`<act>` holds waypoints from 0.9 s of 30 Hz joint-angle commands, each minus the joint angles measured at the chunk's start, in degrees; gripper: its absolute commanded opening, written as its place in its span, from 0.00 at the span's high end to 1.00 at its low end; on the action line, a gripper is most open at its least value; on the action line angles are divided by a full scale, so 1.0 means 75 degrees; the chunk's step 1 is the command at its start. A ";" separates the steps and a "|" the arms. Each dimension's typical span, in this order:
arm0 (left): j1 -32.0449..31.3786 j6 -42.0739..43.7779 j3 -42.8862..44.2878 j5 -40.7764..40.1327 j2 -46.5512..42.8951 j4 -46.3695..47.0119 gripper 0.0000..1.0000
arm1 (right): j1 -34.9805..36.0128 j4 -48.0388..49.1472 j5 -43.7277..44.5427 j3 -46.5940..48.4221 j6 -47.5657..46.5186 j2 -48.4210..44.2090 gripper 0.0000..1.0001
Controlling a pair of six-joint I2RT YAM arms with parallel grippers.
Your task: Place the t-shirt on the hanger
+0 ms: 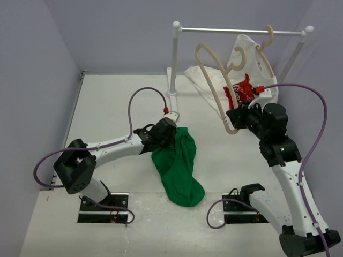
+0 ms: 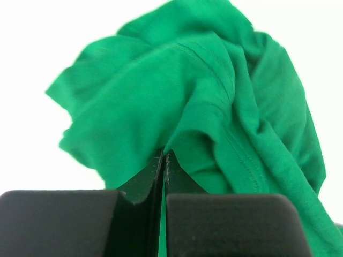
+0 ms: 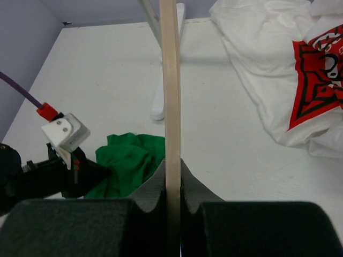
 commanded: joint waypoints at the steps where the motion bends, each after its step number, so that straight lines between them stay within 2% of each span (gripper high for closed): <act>1: 0.0547 -0.0291 0.0424 -0.0555 -0.0762 -0.0045 1.00 | 0.0027 0.0520 -0.1000 -0.0137 0.0172 -0.0006 1.00; 4: 0.1342 -0.0451 0.0495 -0.0111 -0.0992 0.0078 1.00 | 0.0149 0.0445 -0.1760 -0.0280 0.0218 -0.0028 1.00; 7: 0.1952 -0.0441 0.0714 0.0522 -0.0907 0.0287 1.00 | 0.0431 0.0406 -0.1845 -0.0478 0.0289 -0.0164 1.00; 11: 0.2845 -0.0412 0.1395 0.1492 -0.0165 0.0459 1.00 | 0.1341 -0.0137 -0.1291 -0.0572 0.0277 -0.0264 1.00; 15: 0.3389 -0.0684 0.1941 0.1975 0.0316 0.0575 1.00 | 0.2160 -0.0824 -0.0429 -0.0514 0.0394 -0.0292 1.00; 21: 0.3637 -0.0755 0.2824 0.2155 0.0845 0.0439 1.00 | 0.2721 -0.1458 -0.0041 -0.0533 0.0616 -0.0412 1.00; 27: 0.3765 -0.0846 0.2971 0.1996 0.1032 0.0453 1.00 | 0.3026 -0.1704 0.0207 -0.0796 0.0763 -0.0448 1.00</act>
